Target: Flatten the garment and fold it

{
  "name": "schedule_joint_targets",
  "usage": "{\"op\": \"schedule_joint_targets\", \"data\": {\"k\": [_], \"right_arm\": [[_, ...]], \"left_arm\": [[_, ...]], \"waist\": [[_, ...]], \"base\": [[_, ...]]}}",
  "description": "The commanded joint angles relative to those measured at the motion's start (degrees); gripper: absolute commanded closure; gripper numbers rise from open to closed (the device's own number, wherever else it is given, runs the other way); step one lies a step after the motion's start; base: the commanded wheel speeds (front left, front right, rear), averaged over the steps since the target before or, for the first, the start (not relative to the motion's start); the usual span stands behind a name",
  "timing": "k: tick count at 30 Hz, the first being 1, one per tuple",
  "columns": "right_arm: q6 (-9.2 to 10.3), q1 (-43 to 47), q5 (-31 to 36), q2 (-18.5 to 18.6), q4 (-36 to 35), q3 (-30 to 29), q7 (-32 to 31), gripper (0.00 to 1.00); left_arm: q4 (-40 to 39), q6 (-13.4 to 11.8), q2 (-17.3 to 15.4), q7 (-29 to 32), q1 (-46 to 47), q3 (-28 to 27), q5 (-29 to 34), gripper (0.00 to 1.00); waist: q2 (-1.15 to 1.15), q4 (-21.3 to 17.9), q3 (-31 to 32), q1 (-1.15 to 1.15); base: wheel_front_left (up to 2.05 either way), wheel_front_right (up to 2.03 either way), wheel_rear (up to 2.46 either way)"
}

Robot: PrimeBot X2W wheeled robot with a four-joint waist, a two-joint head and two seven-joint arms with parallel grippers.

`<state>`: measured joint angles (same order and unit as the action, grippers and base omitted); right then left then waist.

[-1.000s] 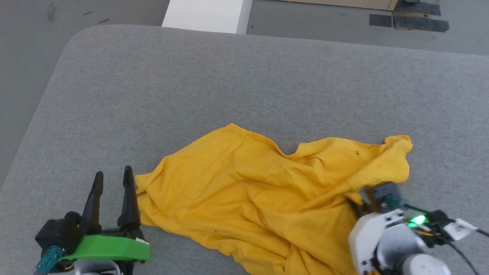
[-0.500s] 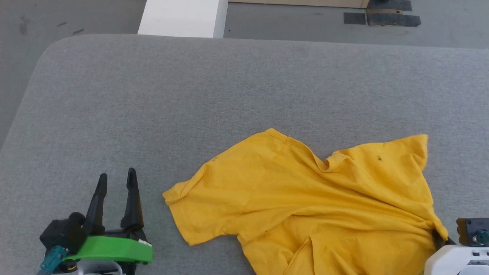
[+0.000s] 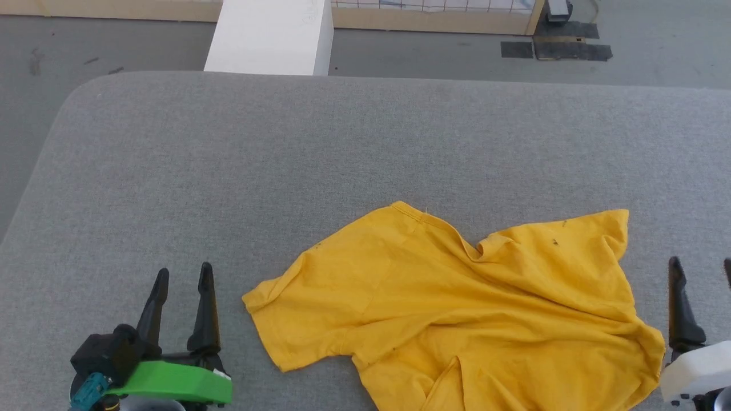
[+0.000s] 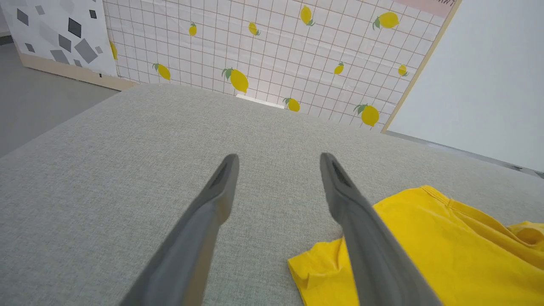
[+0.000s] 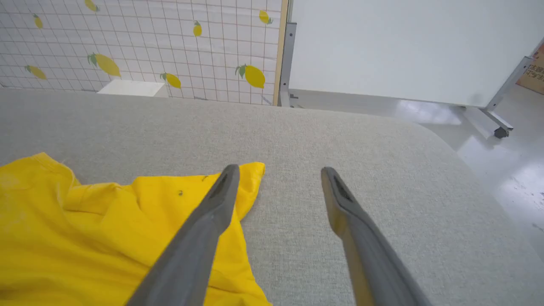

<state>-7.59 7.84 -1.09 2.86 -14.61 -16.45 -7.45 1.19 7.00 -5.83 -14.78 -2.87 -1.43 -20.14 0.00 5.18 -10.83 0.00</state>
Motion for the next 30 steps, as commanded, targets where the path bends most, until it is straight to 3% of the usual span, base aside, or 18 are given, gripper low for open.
{"op": "schedule_joint_targets", "data": {"k": [1, 7, 12, 25, 30], "right_arm": [[0.10, -0.7, -0.4, 0.0, -0.7, 0.2, 2.1, 0.00], [0.10, 0.5, -2.8, 0.0, 1.2, 1.8, 8.7, 0.00], [0.10, 1.0, -3.8, 0.0, 3.8, 2.9, 11.0, 0.00], [0.10, -0.7, -3.8, 0.0, 5.6, 3.5, 12.5, 0.00], [0.10, -1.4, -4.0, 0.0, 6.1, 3.8, 12.9, 0.00]], "left_arm": [[-0.3, 0.1, -0.4, 0.0, -1.0, 0.2, 0.2, 0.00], [-1.1, 0.2, -1.6, 4.0, -2.6, 2.3, 0.3, 0.00], [-2.0, 0.2, -3.7, 12.2, -3.7, 4.7, 0.9, 0.00], [-4.1, 0.3, -6.5, 32.0, -2.7, 8.3, -5.9, 0.00], [-2.7, 0.3, -7.3, 35.1, -0.4, 8.9, -8.3, 0.00]], "waist": [[0.00, 0.0, 0.1, 0.00], [0.00, 0.4, 0.1, 0.00], [0.00, 0.5, -0.3, 0.00], [0.00, 0.2, -3.6, 0.00], [0.00, -0.1, -5.2, 0.00]], "base": [[0.00, 0.00, 0.00], [0.00, 0.00, 0.00], [0.00, 0.00, 0.00], [0.00, 0.00, 0.00], [0.00, 0.00, 0.00]]}}
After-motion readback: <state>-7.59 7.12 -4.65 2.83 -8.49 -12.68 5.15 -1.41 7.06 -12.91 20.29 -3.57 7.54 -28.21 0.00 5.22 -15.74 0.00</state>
